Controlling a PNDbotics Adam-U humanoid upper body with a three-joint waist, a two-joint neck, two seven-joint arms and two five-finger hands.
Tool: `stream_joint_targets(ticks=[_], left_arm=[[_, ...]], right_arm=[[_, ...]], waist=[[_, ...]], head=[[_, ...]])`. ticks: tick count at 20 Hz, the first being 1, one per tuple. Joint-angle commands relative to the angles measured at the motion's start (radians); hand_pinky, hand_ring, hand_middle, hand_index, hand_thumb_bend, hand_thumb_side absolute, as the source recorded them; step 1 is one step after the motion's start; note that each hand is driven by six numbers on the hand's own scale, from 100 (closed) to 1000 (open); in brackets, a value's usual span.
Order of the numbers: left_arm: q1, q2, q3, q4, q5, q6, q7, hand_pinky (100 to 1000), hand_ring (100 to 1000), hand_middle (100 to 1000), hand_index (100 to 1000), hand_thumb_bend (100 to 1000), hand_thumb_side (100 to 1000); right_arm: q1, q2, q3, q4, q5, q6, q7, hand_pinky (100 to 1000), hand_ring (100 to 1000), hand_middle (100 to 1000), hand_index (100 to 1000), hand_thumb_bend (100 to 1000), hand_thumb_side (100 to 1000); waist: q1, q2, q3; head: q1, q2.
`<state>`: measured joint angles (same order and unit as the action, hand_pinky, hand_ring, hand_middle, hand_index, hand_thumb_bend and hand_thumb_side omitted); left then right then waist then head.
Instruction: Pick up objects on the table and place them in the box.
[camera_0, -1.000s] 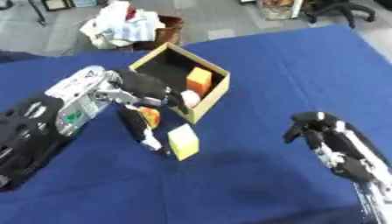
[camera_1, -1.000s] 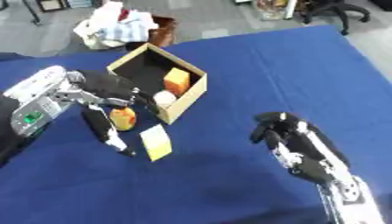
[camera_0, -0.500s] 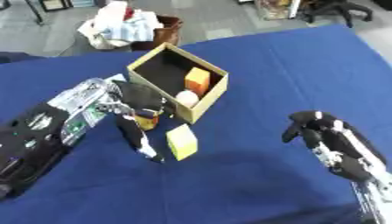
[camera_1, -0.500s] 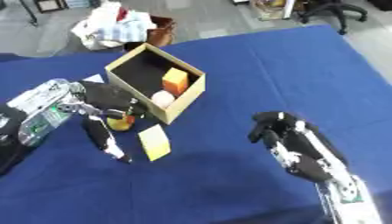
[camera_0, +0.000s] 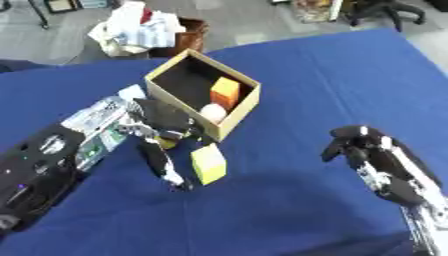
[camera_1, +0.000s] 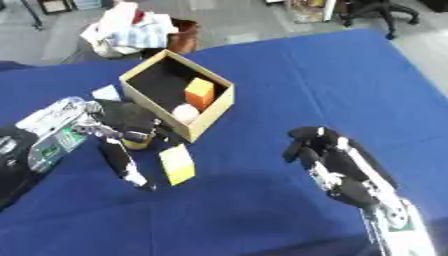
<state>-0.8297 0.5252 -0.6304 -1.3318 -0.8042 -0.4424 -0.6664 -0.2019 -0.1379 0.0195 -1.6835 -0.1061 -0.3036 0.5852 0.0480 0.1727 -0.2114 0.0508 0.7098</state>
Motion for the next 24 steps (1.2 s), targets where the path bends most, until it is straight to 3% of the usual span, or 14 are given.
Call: stream_joint_targets(ticks=[1,4,5,10,17,19,21,22,23,24], left_arm=[[-0.01,0.001,0.007,-0.004,-0.017,-0.156,-0.137,845,764,759,877,488,638],[-0.006,-0.005,0.012,0.005,-0.029,-0.142,-0.1,832,736,706,838,401,428],[-0.005,-0.007,0.014,0.009,-0.032,-0.136,-0.085,828,724,685,823,363,396],[-0.003,-0.011,0.02,0.018,-0.037,-0.112,-0.012,811,684,609,763,221,357],[-0.002,-0.008,0.027,0.014,-0.031,-0.088,0.044,799,660,572,730,147,334],[-0.002,-0.004,0.029,0.011,-0.033,-0.084,0.049,801,662,573,732,175,345],[-0.004,0.003,0.031,0.009,-0.045,-0.082,0.035,820,703,637,790,319,396],[-0.005,0.006,0.034,0.007,-0.056,-0.084,0.024,820,703,637,790,319,396],[-0.008,0.01,0.037,0.004,-0.071,-0.086,0.012,845,756,745,854,482,452],[-0.012,0.013,0.041,-0.001,-0.09,-0.089,0.002,858,785,798,890,538,555]], right_arm=[[-0.011,-0.01,-0.001,-0.014,0.003,-0.001,-0.001,587,610,545,766,100,460],[-0.011,-0.009,-0.001,-0.014,0.003,-0.001,-0.001,587,609,545,766,100,459],[-0.011,-0.009,-0.001,-0.014,0.003,-0.001,-0.001,587,609,545,766,100,459],[-0.011,-0.009,0.0,-0.013,0.003,-0.002,-0.001,587,609,545,766,100,459],[-0.012,-0.008,0.0,-0.012,0.003,-0.002,0.0,587,609,545,766,100,459],[-0.011,-0.008,-0.001,-0.012,0.003,-0.002,0.0,587,609,545,766,100,459],[-0.011,-0.008,-0.001,-0.012,0.004,-0.001,0.0,587,609,544,765,100,458],[-0.011,-0.008,-0.001,-0.012,0.004,-0.001,0.0,587,609,544,765,100,458],[-0.011,-0.008,0.0,-0.012,0.004,-0.002,0.0,587,609,545,766,100,459],[-0.011,-0.008,0.0,-0.012,0.003,-0.002,0.0,587,609,545,766,100,459]], waist=[[0.003,-0.017,0.0],[0.003,-0.017,0.0],[0.002,-0.016,0.0],[0.001,-0.016,0.001],[0.0,-0.017,0.001],[0.001,-0.017,0.001],[0.001,-0.017,0.001],[0.001,-0.018,0.001],[0.001,-0.018,0.001],[0.001,-0.018,0.001]], head=[[-0.002,-0.015],[-0.004,-0.015],[-0.004,-0.015],[-0.004,-0.015],[-0.005,-0.017],[-0.006,-0.018],[-0.007,-0.018],[-0.007,-0.018],[-0.008,-0.018],[-0.009,-0.018]])
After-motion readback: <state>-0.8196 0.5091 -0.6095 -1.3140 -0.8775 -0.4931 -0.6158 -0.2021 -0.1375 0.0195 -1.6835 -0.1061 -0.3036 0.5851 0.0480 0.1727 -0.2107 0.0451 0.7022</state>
